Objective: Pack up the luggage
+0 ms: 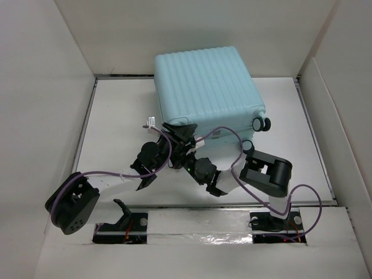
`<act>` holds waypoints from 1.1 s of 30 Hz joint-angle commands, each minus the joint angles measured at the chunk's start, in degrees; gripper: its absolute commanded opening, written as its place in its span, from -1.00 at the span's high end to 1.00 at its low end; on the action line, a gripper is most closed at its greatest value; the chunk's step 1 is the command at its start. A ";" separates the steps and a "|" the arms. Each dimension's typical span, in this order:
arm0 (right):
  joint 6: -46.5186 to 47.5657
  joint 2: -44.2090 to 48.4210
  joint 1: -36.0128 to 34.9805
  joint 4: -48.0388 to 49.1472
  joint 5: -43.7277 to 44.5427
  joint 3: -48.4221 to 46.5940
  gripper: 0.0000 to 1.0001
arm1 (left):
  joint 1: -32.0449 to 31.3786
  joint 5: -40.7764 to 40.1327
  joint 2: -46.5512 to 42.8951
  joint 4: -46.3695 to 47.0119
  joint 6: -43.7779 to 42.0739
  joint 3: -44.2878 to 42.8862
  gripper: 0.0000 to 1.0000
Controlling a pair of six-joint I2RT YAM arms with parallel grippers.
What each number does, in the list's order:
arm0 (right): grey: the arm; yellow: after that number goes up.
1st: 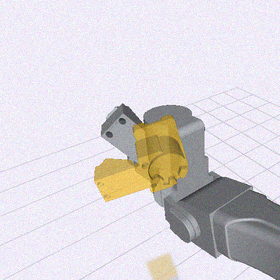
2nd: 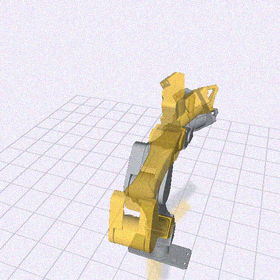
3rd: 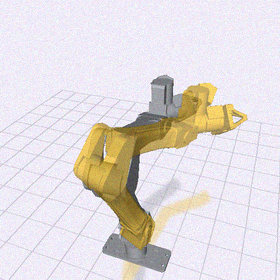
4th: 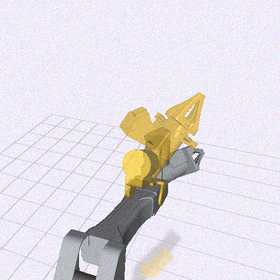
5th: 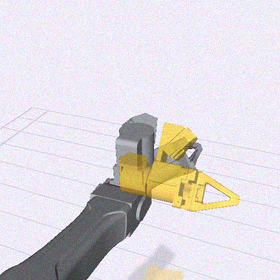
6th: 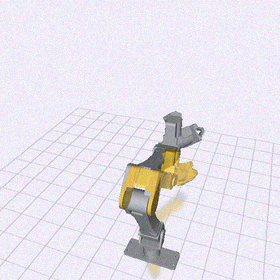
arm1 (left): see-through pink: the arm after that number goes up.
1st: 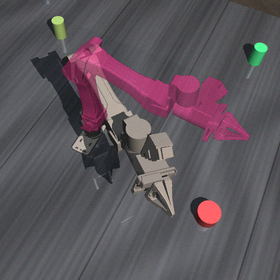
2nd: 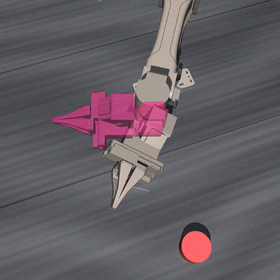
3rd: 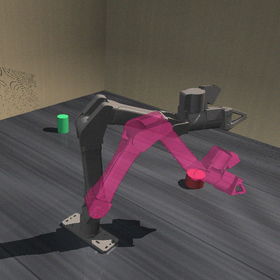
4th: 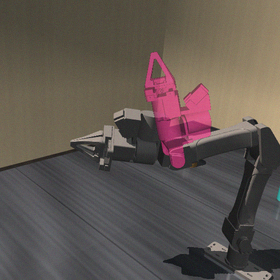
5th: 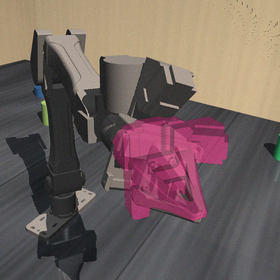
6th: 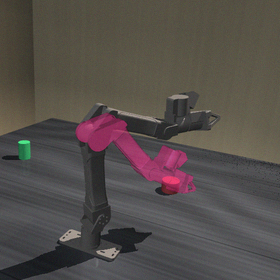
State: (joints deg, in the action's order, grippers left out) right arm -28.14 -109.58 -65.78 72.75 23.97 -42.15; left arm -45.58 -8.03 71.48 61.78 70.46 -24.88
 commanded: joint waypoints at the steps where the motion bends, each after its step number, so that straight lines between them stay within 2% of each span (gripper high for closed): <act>1: -1.13 0.31 -9.19 5.83 -25.39 -9.54 0.97 | -9.17 16.74 -1.95 29.99 1.98 -0.70 1.00; 3: 0.80 3.57 -9.19 3.64 -20.47 -4.10 0.64 | -9.17 16.21 -4.84 26.66 0.57 0.27 1.00; 4: 1.07 5.41 -9.19 2.50 -18.54 -2.08 0.21 | -9.17 16.03 -5.91 22.99 -0.92 0.45 1.00; 7: 1.42 13.23 -9.19 -2.34 -11.68 6.45 -0.31 | -8.47 14.36 -10.12 14.47 -2.95 0.98 1.00; 10: 1.51 21.49 -9.72 -9.97 -5.96 13.13 -0.53 | -7.06 13.57 -13.82 7.86 -5.06 1.77 1.00; 13: 1.60 29.67 -10.94 -20.87 -2.27 16.74 -0.61 | -5.58 13.57 -15.76 6.25 -4.80 3.26 0.90; 16: 2.64 37.75 -10.95 -32.03 -1.38 16.41 -0.68 | -4.95 15.50 -15.76 4.85 -4.71 3.26 0.53; 17: 4.57 39.43 -10.95 -38.67 -1.73 15.62 -0.70 | -4.95 16.46 -15.50 5.02 -4.54 3.35 0.31; 21: 6.43 46.64 -12.00 -53.39 0.90 12.45 -0.77 | -3.73 17.79 -14.80 5.37 -3.92 4.05 0.10; 25: 8.01 54.11 -12.00 -57.98 6.43 13.41 -0.77 | -3.20 19.28 -14.18 7.47 -2.69 4.84 -0.04; 27: 11.07 57.54 -12.00 -57.46 9.78 13.50 -0.76 | -2.67 20.07 -14.00 7.74 -2.43 4.93 -0.19; 33: 21.79 55.19 -7.97 -56.14 9.44 7.53 -0.77 | -2.67 21.30 -13.39 7.21 -1.99 5.11 -0.50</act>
State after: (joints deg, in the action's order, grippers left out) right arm -14.17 -52.40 -75.26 16.62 31.38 -29.82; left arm -48.25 9.63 60.29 56.64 69.10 -18.52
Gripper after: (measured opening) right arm 0.884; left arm 0.744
